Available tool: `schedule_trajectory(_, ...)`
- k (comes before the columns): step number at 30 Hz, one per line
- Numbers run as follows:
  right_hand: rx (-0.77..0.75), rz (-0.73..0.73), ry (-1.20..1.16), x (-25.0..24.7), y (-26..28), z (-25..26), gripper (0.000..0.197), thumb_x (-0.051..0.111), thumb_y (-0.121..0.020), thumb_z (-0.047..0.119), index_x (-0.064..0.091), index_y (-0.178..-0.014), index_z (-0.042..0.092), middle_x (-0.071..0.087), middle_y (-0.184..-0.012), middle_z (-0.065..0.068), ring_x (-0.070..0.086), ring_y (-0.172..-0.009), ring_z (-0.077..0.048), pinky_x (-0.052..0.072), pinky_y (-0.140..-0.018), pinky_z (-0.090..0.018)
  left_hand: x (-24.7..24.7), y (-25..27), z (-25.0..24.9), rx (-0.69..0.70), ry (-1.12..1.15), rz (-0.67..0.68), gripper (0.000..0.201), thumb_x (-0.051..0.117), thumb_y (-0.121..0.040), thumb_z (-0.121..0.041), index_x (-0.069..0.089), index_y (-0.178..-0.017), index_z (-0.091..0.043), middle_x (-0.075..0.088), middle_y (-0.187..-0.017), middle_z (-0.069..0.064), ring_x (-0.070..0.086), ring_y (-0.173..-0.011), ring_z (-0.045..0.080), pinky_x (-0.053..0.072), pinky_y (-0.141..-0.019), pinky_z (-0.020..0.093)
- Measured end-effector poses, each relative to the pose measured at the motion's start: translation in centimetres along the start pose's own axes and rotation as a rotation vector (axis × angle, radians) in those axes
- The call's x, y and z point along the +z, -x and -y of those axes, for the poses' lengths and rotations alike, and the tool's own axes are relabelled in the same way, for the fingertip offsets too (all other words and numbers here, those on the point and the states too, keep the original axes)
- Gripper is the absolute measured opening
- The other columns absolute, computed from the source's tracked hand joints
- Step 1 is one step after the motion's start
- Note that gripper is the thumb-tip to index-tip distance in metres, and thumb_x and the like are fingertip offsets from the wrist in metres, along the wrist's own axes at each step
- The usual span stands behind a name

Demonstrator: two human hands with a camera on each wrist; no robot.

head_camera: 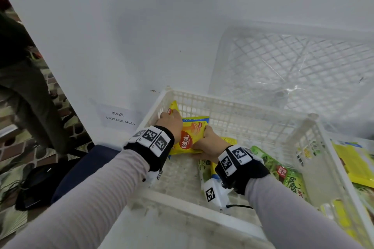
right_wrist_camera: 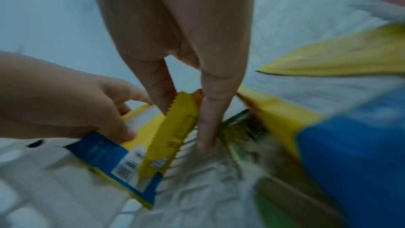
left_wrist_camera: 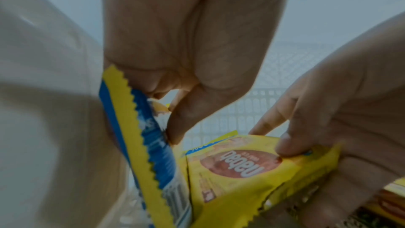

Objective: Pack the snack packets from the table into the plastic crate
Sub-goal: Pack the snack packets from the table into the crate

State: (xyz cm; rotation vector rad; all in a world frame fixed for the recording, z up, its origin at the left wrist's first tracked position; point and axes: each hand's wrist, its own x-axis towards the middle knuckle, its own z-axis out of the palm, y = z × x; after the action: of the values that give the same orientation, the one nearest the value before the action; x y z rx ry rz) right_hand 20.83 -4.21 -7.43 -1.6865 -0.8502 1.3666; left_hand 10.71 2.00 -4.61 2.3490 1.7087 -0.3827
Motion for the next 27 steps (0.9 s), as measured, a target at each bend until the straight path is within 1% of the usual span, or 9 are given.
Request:
schedule_trajectory(4,-0.002,0.065,-0.139,-0.4,0.2,-0.8,0.065,0.062,-0.082,-0.008,0.031,-0.133,0.018,0.052,-0.131,-0.014,0.055,-0.115,-0.032,0.05,-0.09,-0.054,0.3,-0.3,0.0,0.012,0.051,-0.034,0.072,0.041,-0.093,-0.005,-0.004,-0.149,-0.007,0.026,-0.14,0.03,0.046,-0.12,0.044,0.042,-0.095,0.042)
schedule_trajectory(7,-0.043,0.049,-0.16,0.0,0.2,-0.9,0.054,0.052,-0.085,-0.014,0.032,-0.127,0.016,0.053,-0.128,-0.019,0.058,-0.108,-0.033,0.054,-0.078,-0.043,0.2,-0.2,0.1,0.025,0.081,-0.061,0.068,0.037,-0.093,-0.006,-0.001,-0.15,-0.009,0.027,-0.139,0.029,0.048,-0.119,0.042,0.043,-0.093,0.04)
schedule_trajectory(11,-0.017,-0.013,0.124,0.5,-0.4,-0.6,0.071,0.051,-0.09,-0.002,0.009,-0.145,0.011,0.051,-0.125,-0.02,0.056,-0.091,-0.023,0.052,-0.082,-0.033,0.5,-0.2,0.2,0.019,0.13,-0.059,0.07,0.036,-0.092,-0.004,-0.003,-0.15,-0.011,0.024,-0.142,0.029,0.046,-0.12,0.042,0.043,-0.094,0.041)
schedule_trajectory(13,0.014,-0.033,0.251,0.7,-0.5,-0.3,0.082,0.052,-0.092,0.006,-0.008,-0.148,0.01,0.045,-0.136,-0.021,0.054,-0.104,-0.025,0.046,-0.098,-0.04,0.5,-0.3,0.3,0.025,0.154,-0.048,0.071,0.036,-0.091,-0.004,-0.003,-0.15,-0.011,0.024,-0.141,0.03,0.045,-0.121,0.043,0.043,-0.094,0.041)
schedule_trajectory(16,0.001,-0.087,0.422,0.3,-0.4,-0.1,0.083,0.049,-0.093,0.007,-0.014,-0.148,0.01,0.046,-0.136,-0.02,0.052,-0.119,-0.032,0.042,-0.101,-0.045,0.6,-0.7,0.5,0.031,0.259,-0.025,0.066,0.036,-0.091,-0.004,0.004,-0.148,-0.01,0.028,-0.139,0.031,0.044,-0.12,0.044,0.041,-0.094,0.04)
schedule_trajectory(19,0.082,-0.158,0.619,-1.0,0.1,0.3,0.072,0.045,-0.095,0.012,-0.003,-0.148,0.005,0.045,-0.137,-0.021,0.049,-0.122,-0.033,0.041,-0.102,-0.039,0.4,-1.0,0.5,0.058,0.334,0.012,0.057,0.035,-0.091,-0.002,0.014,-0.144,-0.009,0.035,-0.134,0.029,0.045,-0.117,0.043,0.04,-0.088,0.038)
schedule_trajectory(22,0.122,-0.194,0.732,-1.8,0.8,0.6,0.049,0.048,-0.093,0.011,0.026,-0.135,0.0,0.053,-0.128,-0.019,0.053,-0.117,-0.032,0.045,-0.093,-0.035,0.3,-1.3,0.7,0.089,0.386,0.076,0.055,0.034,-0.09,0.001,0.017,-0.142,-0.006,0.037,-0.135,0.026,0.046,-0.117,0.038,0.039,-0.083,0.032)
schedule_trajectory(25,0.12,-0.189,0.764,-1.9,1.0,0.9,0.049,0.053,-0.092,0.014,0.029,-0.132,-0.001,0.052,-0.128,-0.019,0.052,-0.118,-0.033,0.044,-0.095,-0.037,0.3,-1.6,1.2,0.102,0.411,0.1,0.061,0.035,-0.09,0.002,0.013,-0.146,-0.008,0.032,-0.143,0.025,0.042,-0.125,0.036,0.039,-0.092,0.034)
schedule_trajectory(27,0.136,-0.176,0.701,-2.0,0.8,1.0,0.052,0.052,-0.092,0.012,0.025,-0.135,-0.002,0.053,-0.124,-0.019,0.054,-0.113,-0.033,0.048,-0.09,-0.038,0.2,-1.7,1.5,0.122,0.45,0.102,0.06,0.035,-0.09,0.001,0.014,-0.145,-0.009,0.039,-0.136,0.025,0.047,-0.114,0.033,0.04,-0.087,0.034)
